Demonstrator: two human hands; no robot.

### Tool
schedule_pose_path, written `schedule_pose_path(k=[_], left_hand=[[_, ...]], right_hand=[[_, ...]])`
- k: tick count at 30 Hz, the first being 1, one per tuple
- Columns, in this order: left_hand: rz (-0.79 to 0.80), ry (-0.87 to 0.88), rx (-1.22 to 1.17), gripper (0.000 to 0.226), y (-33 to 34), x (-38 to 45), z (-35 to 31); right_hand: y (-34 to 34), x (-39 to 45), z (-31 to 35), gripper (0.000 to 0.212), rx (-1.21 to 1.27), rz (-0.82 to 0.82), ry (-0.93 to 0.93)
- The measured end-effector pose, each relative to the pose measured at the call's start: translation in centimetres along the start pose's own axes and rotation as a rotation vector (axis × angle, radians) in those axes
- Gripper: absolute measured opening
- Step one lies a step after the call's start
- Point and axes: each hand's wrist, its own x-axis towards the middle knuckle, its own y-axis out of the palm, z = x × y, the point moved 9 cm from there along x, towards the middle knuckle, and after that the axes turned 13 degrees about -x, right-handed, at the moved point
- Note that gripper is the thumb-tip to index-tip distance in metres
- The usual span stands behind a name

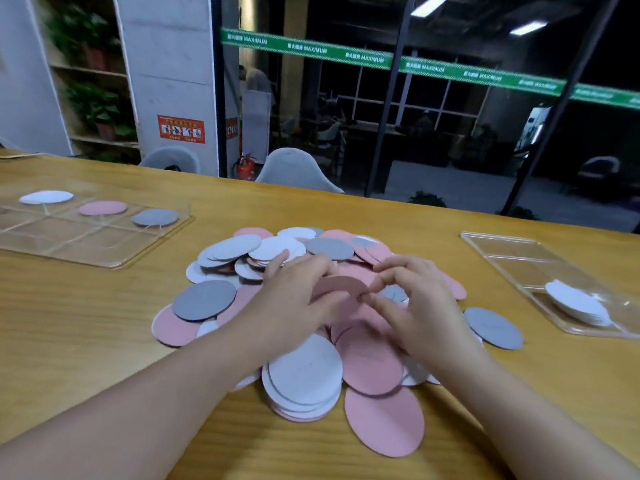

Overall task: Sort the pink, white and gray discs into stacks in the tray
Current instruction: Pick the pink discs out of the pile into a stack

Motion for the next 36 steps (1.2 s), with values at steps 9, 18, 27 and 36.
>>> schedule_pose_path(k=[9, 18, 27, 36], left_hand=[[-0.156, -0.073, -0.360, 0.034, -1.8, -0.4, -0.2], [-0.065, -0.066, -0.439, 0.049, 0.1, -0.6, -0.1], [-0.023, -0.047, -0.549, 0.024, 1.3, -0.3, 0.0], [-0.154, 0.065, -0.315, 0.051, -0.1, -0.3, -0.6]], right_hand=[[2.1, -2.8, 0.0, 0.068, -0.278, 0.733, -0.014], [1.9, -2.7, 0.5, 0.035, -0.125, 0.683, 0.044], [-0.5, -0.2, -1.2, 0.020, 0.438, 0.137, 0.230], [0.5, -0.5, -1.3, 0.018, 0.148, 0.249, 0.145]])
